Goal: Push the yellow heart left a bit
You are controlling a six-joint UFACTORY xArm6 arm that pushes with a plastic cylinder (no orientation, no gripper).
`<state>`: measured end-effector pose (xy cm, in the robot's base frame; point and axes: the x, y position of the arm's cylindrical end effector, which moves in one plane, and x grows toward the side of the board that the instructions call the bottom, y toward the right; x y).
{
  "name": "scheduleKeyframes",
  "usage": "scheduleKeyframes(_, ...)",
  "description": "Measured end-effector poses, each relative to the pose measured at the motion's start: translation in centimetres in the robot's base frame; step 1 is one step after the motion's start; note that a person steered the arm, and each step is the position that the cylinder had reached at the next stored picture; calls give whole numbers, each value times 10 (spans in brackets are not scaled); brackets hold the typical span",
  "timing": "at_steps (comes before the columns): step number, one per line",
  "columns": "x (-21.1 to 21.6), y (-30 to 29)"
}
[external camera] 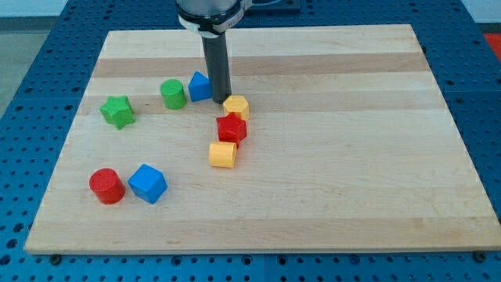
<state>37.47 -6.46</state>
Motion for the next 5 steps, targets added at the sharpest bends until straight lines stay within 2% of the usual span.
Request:
scheduleKeyframes(1, -17, 1)
scheduleKeyframes(2, -20, 59)
scheduleKeyframes(3, 15, 140)
scheduleKeyframes(4, 92, 147)
scheduleKeyframes(5, 109, 119)
